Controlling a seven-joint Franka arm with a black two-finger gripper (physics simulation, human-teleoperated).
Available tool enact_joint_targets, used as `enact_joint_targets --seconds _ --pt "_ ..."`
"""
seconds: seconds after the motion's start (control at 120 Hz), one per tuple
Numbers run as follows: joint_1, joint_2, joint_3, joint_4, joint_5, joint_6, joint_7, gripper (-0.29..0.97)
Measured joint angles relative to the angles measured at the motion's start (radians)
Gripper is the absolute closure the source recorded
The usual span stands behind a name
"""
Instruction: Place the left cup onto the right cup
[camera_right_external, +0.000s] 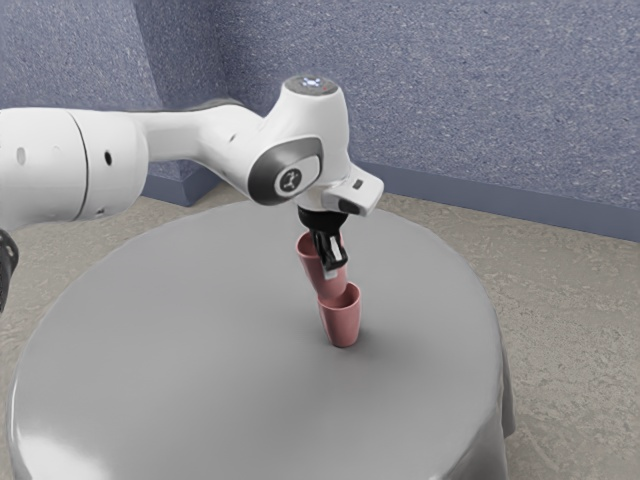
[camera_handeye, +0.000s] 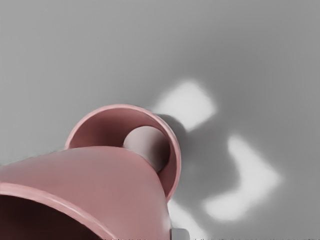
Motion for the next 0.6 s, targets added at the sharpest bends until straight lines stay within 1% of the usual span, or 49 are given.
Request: enact_joint_targets --seconds 0.6 --pt "-0.001 0.035 0.000 0.022 0.000 0.004 -0.014 0.79"
